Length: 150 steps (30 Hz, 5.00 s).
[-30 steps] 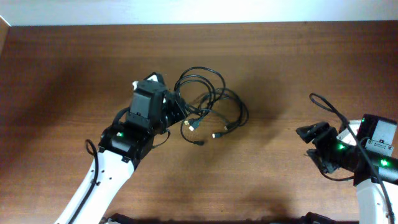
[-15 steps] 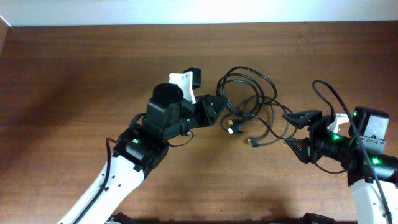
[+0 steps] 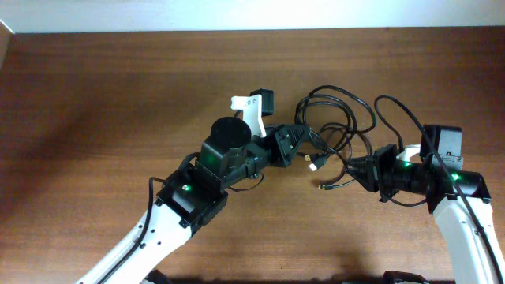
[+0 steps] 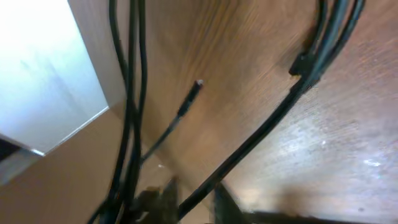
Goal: Untangle cables
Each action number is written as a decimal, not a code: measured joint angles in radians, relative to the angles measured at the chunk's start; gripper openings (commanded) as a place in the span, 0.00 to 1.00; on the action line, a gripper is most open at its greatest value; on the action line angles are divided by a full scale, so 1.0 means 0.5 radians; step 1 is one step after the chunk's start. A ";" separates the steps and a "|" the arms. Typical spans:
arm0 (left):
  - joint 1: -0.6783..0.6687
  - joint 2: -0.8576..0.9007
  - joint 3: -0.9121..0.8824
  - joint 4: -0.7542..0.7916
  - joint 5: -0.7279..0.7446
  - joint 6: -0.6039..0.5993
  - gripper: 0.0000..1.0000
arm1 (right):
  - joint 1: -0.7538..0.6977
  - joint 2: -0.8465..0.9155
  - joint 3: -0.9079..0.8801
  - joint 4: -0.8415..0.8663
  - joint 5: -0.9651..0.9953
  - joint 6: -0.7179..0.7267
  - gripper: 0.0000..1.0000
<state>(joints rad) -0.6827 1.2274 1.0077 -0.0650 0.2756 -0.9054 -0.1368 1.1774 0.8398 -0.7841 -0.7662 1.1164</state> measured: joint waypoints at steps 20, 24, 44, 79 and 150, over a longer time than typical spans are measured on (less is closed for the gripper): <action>0.156 0.000 0.000 -0.121 0.095 -0.014 0.00 | 0.000 -0.056 0.002 0.315 -0.150 -1.595 0.79; 0.157 0.000 0.000 -0.119 0.179 -0.124 0.00 | 0.000 -0.097 0.002 0.310 -0.323 -2.212 0.79; 0.385 0.000 -0.001 -0.004 0.474 -0.393 0.00 | 0.001 -0.098 0.002 0.165 -0.612 -3.024 0.04; 0.697 -0.013 0.007 -0.642 -0.401 -0.372 0.99 | 0.000 -0.113 0.000 0.430 0.020 -1.560 0.04; 0.809 -0.017 0.285 -1.643 -0.935 1.557 0.99 | 1.009 0.839 0.028 1.392 0.820 -0.966 1.00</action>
<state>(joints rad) -0.2779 1.2190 1.1503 -0.8864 -0.1921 -0.1268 0.3676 1.5970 0.8539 -0.0883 -0.3561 0.6334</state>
